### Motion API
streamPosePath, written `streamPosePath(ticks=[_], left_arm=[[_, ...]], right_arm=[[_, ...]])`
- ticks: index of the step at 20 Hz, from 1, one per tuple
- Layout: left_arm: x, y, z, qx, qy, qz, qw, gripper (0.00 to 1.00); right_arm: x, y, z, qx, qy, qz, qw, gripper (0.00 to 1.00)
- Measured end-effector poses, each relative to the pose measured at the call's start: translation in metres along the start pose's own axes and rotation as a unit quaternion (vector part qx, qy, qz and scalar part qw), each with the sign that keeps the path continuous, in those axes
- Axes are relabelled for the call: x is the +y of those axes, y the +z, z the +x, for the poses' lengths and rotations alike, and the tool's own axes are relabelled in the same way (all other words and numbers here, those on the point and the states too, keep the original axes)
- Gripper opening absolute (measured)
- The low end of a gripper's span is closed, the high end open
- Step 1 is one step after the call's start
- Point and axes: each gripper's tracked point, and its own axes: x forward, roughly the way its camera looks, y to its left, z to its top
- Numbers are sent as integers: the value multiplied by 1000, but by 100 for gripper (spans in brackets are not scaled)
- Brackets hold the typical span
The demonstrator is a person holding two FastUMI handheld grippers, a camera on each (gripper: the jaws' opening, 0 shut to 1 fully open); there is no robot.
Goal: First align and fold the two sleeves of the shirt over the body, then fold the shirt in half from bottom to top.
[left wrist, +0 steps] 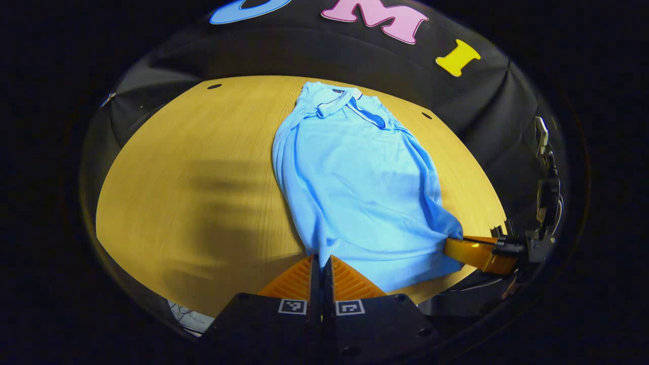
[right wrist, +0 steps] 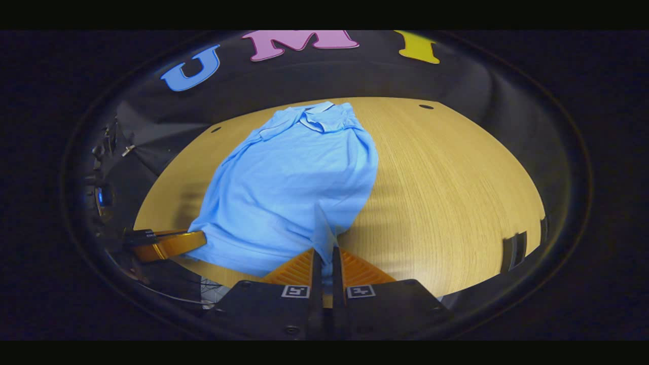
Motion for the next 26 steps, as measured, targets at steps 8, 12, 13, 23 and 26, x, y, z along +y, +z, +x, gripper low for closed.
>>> streamPosePath(ticks=[8,12,13,23,26], left_arm=[[-9,75,-27,-42,1,9,999,6],[-15,141,-33,-90,4,23,996,6],[-16,156,-35,-98,5,29,995,6],[-20,287,-15,-162,7,19,987,6],[-15,327,2,-186,8,12,982,11]], right_arm=[[10,90,-7,-53,20,-60,997,6],[13,152,-8,-89,35,-56,994,14],[12,168,-5,-97,40,-53,993,12],[17,293,20,-156,69,-69,983,12],[19,335,41,-175,77,-72,979,11]])
